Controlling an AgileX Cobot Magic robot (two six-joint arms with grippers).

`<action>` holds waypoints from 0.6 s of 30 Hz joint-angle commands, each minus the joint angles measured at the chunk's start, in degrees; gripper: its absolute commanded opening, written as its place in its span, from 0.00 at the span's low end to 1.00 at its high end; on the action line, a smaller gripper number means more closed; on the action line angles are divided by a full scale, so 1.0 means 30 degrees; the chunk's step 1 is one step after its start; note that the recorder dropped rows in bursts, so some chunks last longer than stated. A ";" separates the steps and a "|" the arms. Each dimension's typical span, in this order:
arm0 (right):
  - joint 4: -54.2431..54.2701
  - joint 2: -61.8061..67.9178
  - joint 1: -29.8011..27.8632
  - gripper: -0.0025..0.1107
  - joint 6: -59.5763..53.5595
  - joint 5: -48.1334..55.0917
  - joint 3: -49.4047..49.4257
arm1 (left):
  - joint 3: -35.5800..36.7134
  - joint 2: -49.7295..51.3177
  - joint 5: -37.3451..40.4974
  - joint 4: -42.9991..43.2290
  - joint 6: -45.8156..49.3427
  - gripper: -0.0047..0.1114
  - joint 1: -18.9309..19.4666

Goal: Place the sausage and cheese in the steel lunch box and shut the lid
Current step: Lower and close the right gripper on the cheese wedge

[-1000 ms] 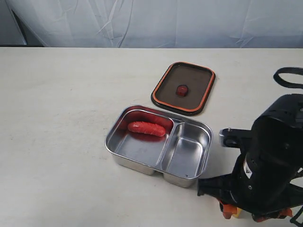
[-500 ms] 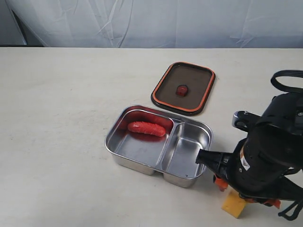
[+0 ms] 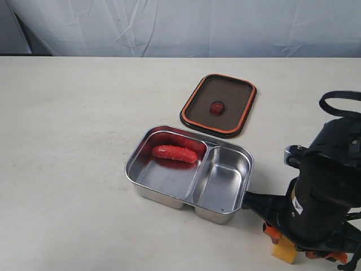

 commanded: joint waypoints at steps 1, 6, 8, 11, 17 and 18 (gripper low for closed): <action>0.0126 0.0507 -0.0016 0.46 0.0644 -0.1084 0.1110 | 0.0080 -0.0098 -0.0176 0.0000 -0.0013 0.04 0.0026; 0.0470 0.0598 -0.0016 0.46 0.0644 -0.1429 0.1455 | 0.0080 -0.0098 -0.0176 0.0000 -0.0013 0.04 0.0026; 0.0268 0.0598 -0.0016 0.44 0.0644 -0.1423 0.1455 | 0.0080 -0.0098 -0.0176 0.0000 -0.0013 0.04 0.0026; -0.0318 0.0598 -0.0016 0.26 0.0644 -0.1145 0.1455 | 0.0080 -0.0098 -0.0176 0.0000 -0.0013 0.04 0.0026; -0.1264 0.0598 -0.0016 0.02 0.0681 -0.0906 0.1455 | 0.0080 -0.0098 -0.0176 0.0000 -0.0013 0.04 0.0026; -0.1264 0.0598 -0.0016 0.03 0.0587 -0.0906 0.1455 | 0.0080 -0.0098 -0.0176 0.0000 -0.0013 0.04 0.0026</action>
